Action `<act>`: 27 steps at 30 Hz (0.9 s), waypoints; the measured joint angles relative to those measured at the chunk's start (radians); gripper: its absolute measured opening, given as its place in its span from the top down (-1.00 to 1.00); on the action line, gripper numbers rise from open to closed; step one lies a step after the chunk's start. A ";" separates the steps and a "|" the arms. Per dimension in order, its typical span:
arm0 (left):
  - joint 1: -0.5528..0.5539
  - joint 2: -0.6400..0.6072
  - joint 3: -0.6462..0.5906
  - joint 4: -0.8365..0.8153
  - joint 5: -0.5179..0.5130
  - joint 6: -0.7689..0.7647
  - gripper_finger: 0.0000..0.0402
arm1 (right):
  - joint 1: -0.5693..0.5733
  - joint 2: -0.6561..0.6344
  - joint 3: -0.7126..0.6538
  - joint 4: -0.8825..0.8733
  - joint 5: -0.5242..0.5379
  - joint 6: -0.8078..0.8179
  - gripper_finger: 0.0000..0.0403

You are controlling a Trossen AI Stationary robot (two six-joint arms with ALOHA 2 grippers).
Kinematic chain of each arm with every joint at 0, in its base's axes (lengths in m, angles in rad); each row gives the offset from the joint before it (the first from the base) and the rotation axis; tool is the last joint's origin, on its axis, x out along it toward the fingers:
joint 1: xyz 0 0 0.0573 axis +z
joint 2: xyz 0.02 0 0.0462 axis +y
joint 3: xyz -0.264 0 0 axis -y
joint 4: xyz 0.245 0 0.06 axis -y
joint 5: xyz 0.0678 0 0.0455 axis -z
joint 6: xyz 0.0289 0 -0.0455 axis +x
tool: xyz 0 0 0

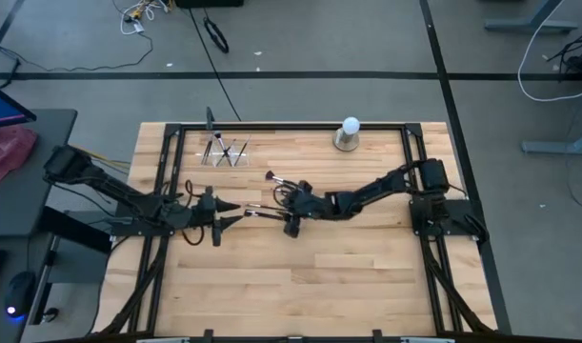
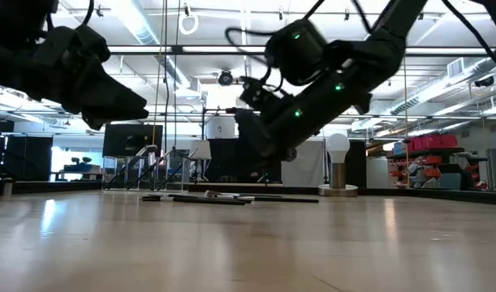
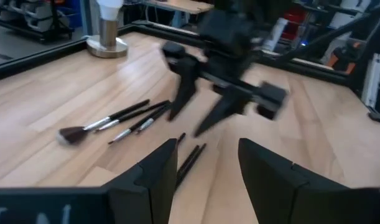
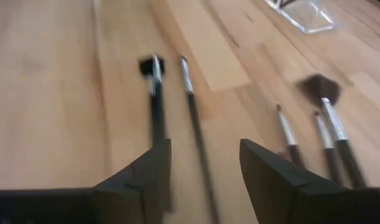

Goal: Put items in baskets/containers
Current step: Put the eyeshadow brush into the transparent organizer

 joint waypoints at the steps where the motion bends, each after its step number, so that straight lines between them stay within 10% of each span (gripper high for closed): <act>1: -0.007 0.000 0.000 0.000 0.000 0.000 0.12 | -0.012 -0.001 0.006 -0.027 -0.014 -0.029 0.05; 9: -0.021 0.000 0.000 -0.001 -0.001 0.000 0.12 | -0.092 -0.029 0.001 -0.239 -0.034 -0.128 0.14; 27: -0.020 0.000 0.000 -0.002 -0.011 0.001 0.12 | -0.117 -0.034 -0.126 -0.084 -0.091 -0.141 0.21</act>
